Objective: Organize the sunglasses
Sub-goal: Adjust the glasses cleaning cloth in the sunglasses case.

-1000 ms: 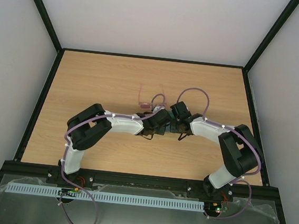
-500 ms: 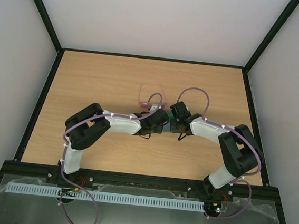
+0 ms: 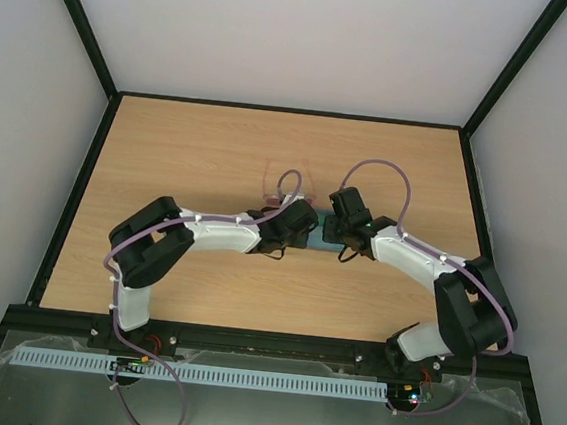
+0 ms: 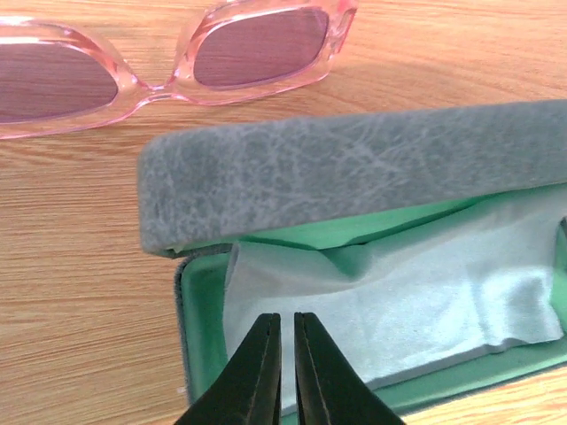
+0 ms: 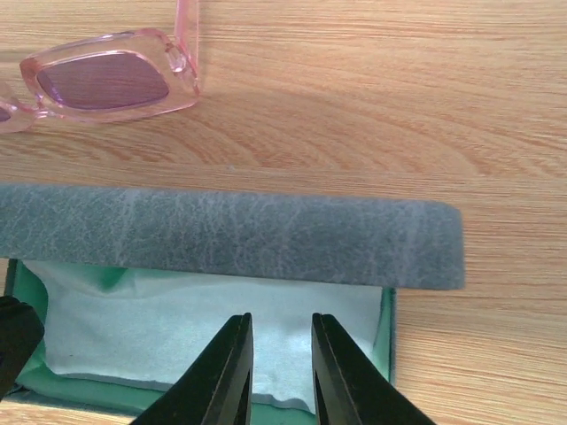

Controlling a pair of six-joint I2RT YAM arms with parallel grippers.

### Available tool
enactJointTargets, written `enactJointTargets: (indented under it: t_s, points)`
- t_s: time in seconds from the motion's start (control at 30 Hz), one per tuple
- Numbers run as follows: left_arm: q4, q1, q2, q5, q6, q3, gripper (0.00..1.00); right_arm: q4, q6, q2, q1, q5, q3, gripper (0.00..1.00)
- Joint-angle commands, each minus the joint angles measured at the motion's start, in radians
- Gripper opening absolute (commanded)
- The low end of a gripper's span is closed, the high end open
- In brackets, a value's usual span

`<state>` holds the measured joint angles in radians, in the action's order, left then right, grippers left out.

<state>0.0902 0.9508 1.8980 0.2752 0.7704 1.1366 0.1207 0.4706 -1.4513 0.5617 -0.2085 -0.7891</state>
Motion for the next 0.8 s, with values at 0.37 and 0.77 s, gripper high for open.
enactJointTargets:
  t_s: [0.37, 0.77]
  points:
    - [-0.038, 0.009, -0.013, -0.010, 0.013, -0.040, 0.09, -0.044, 0.048, -0.116, 0.006, -0.018, 0.041, 0.18]
    - [-0.068, -0.032, -0.112, -0.001, 0.009, -0.152, 0.10, -0.014, 0.054, -0.150, 0.006, -0.078, 0.043, 0.23]
